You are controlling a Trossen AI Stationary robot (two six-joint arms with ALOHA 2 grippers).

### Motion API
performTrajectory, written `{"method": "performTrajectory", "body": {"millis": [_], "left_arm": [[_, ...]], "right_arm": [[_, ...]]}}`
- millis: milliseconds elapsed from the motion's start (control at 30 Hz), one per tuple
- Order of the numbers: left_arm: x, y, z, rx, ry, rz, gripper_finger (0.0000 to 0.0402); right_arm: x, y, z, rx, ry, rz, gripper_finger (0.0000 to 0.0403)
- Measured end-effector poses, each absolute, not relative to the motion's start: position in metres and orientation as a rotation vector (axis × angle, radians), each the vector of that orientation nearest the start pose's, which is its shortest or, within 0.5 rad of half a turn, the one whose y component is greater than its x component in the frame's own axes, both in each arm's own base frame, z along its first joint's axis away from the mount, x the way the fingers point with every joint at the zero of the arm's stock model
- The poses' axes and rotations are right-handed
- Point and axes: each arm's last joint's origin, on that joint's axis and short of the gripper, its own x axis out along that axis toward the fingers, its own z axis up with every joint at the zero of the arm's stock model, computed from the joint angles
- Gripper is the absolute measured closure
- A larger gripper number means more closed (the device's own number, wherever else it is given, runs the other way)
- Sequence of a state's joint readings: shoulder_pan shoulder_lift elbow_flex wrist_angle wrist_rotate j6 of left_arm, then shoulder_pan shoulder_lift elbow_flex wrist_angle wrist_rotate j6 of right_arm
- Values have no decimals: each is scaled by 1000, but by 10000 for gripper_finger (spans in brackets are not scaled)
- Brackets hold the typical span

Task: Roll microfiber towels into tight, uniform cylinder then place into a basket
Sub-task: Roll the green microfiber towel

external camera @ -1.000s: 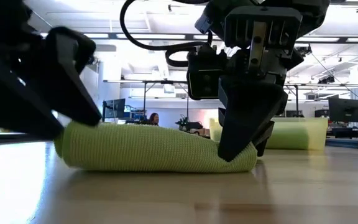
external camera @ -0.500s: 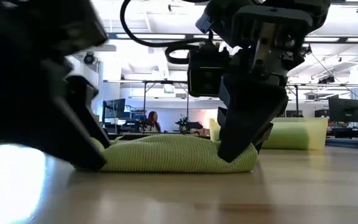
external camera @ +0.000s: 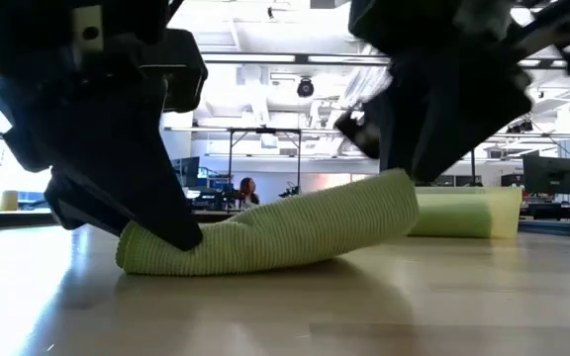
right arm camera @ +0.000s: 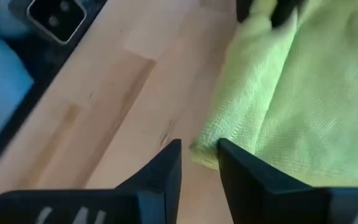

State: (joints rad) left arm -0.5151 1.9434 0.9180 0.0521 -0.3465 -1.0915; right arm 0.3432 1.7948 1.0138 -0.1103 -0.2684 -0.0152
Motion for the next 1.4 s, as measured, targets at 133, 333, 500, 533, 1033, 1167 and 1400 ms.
{"method": "performTrajectory", "body": {"millis": [133,333,500,533,1033,1167,1400], "left_arm": [[310,-160,93,-696,844,360,294],[313,-157,94,-762,841,346,308],[315,-159,94,-784,834,311,310],[315,-159,94,-786,834,307,310],[315,-163,96,-705,828,237,310],[312,-166,106,-630,808,181,310],[306,-170,125,-531,829,61,294]], "right_arm": [[321,153,167,-295,800,559,307],[309,191,157,-645,699,484,306],[311,194,147,-631,711,362,287],[312,192,145,-613,720,350,278],[324,175,113,-419,872,249,236],[322,175,112,-352,900,208,274],[323,171,110,-252,925,177,368]]}}
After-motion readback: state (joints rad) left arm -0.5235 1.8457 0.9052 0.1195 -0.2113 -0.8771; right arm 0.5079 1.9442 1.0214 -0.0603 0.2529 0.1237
